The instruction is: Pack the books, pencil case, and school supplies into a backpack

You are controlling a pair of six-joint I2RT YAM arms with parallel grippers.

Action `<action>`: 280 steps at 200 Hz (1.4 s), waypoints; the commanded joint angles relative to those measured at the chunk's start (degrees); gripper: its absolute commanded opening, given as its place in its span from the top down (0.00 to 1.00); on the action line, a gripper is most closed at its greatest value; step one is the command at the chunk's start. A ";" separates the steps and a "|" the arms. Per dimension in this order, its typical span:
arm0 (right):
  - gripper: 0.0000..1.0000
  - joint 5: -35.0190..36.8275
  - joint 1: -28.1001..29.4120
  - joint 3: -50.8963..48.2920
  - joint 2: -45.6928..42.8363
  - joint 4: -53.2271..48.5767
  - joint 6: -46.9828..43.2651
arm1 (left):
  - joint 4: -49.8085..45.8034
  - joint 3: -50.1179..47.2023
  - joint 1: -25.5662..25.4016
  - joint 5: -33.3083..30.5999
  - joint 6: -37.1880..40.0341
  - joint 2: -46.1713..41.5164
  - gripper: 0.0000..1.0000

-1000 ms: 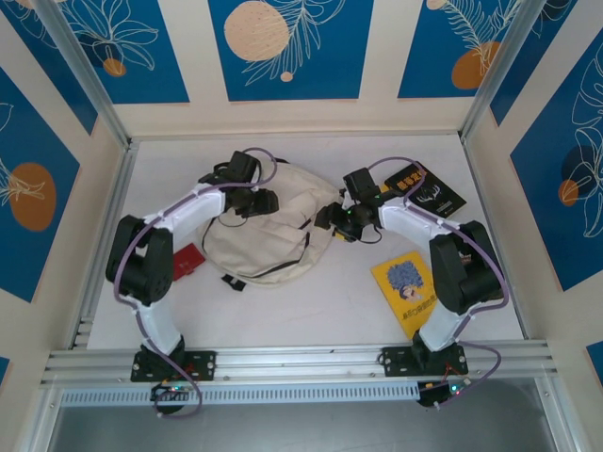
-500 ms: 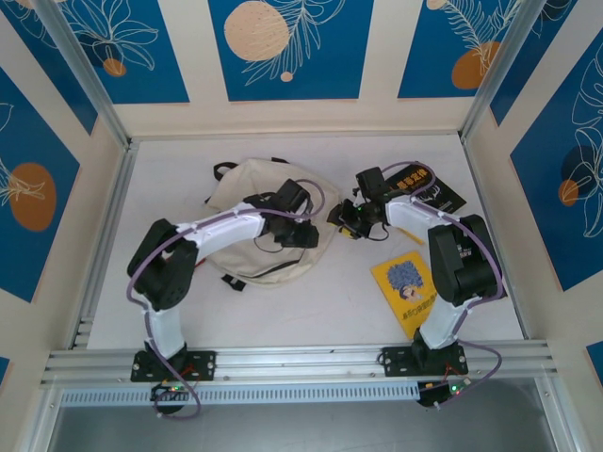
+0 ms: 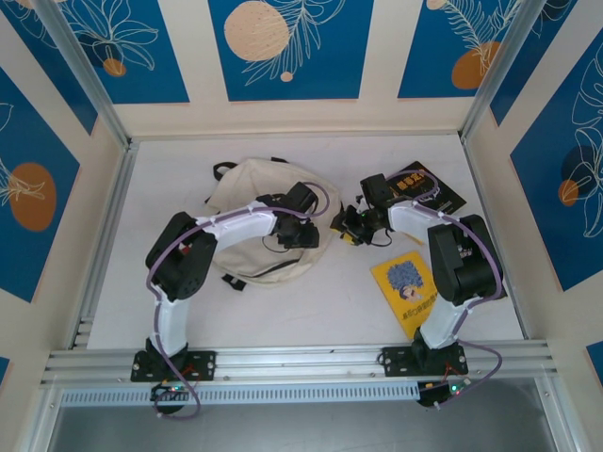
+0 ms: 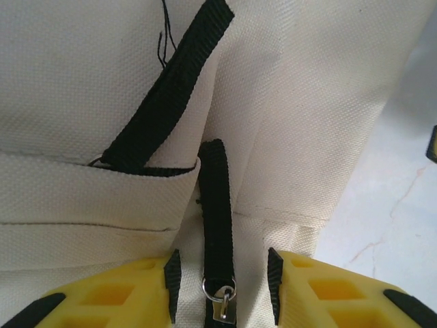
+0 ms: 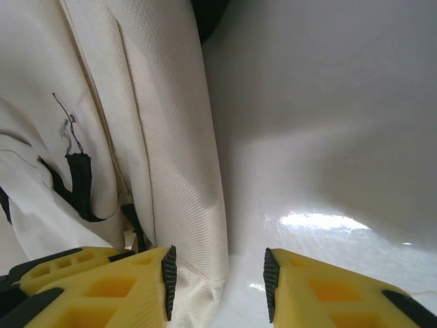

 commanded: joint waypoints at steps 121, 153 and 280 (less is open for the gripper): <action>0.62 -4.21 2.91 1.34 4.36 1.08 0.76 | 4.26 -3.41 -0.11 -4.28 -7.13 -1.61 0.90; 0.59 -4.43 3.19 1.90 4.69 1.31 0.44 | 6.83 -8.27 -0.13 -4.09 -4.70 -5.09 0.95; 0.65 -1.69 5.73 5.30 9.16 -1.46 0.50 | 1.96 -4.60 -0.01 -7.32 -1.18 -5.67 0.64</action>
